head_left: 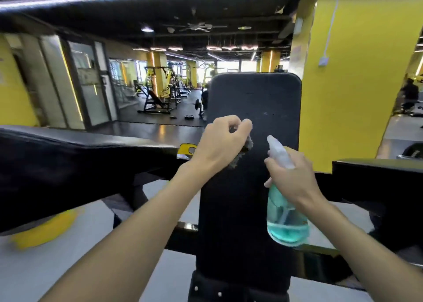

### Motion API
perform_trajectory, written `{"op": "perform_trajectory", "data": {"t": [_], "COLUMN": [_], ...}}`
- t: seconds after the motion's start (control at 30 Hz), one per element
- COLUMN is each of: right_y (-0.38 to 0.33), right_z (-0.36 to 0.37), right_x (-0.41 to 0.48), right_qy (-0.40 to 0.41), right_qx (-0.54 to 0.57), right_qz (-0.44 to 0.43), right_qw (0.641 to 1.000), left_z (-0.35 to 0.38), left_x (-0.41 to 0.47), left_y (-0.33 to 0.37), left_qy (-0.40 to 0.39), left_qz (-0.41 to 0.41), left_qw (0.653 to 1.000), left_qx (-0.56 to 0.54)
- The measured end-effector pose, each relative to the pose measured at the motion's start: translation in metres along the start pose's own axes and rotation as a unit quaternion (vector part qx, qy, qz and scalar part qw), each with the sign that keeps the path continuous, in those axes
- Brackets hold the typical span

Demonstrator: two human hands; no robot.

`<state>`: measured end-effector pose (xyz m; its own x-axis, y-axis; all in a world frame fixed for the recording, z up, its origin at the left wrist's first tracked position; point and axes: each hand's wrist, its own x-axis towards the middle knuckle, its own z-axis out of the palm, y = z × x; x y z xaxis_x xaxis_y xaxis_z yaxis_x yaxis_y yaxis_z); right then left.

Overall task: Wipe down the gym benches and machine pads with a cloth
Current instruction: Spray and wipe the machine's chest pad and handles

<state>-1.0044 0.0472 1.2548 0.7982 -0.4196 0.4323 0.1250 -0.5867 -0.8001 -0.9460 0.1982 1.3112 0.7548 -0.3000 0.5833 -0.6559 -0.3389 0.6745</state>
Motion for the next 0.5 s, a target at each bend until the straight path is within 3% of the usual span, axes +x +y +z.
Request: {"op": "perform_trajectory", "data": {"t": [0.13, 0.27, 0.5], "right_y": [-0.088, -0.155, -0.229], "right_z": [0.011, 0.023, 0.022], "right_x": [-0.004, -0.024, -0.069], "right_qy": [-0.133, -0.221, -0.328], "right_qx": [0.106, 0.193, 0.201], "right_qz": [-0.046, -0.088, -0.171], "right_qw": [0.984, 0.952, 0.907], "left_z": [-0.073, -0.139, -0.232], "left_x": [-0.03, -0.061, -0.114], "left_y": [0.036, 0.066, 0.106], "left_qy": [0.087, 0.126, 0.212], "left_qz": [0.031, 0.024, -0.003], "left_qw": [0.989, 0.974, 0.939], "left_qx": [0.111, 0.188, 0.272]}}
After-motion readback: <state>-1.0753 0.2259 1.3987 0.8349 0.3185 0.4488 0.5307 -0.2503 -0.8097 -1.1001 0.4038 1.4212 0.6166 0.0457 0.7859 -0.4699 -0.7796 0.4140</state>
